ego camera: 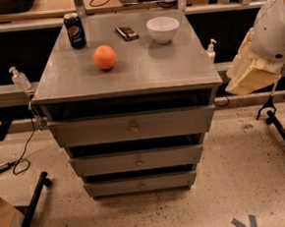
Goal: Open bottom drawer
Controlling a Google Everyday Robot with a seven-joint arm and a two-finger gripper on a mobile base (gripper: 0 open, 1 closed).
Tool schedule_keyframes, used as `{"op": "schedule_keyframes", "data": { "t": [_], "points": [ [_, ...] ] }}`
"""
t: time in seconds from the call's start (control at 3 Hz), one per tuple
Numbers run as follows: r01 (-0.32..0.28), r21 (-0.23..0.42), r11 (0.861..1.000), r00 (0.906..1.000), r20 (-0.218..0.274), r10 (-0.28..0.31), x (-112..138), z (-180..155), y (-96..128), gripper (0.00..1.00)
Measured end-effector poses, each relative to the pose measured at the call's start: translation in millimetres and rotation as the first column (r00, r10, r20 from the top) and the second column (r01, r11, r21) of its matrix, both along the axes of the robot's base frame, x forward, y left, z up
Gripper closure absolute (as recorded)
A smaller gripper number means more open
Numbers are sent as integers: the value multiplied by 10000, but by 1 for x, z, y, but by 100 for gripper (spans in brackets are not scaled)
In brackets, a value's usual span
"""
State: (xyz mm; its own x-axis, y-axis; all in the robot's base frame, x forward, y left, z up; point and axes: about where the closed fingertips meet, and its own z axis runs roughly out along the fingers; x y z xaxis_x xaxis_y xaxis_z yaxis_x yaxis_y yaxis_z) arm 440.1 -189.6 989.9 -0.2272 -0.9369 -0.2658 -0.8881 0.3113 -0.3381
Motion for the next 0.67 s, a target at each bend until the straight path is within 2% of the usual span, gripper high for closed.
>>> {"op": "schedule_keyframes", "data": {
  "t": [0.67],
  "points": [
    [-28,11,10000,10000,-39,29,5,-4,0,36]
  ]
}}
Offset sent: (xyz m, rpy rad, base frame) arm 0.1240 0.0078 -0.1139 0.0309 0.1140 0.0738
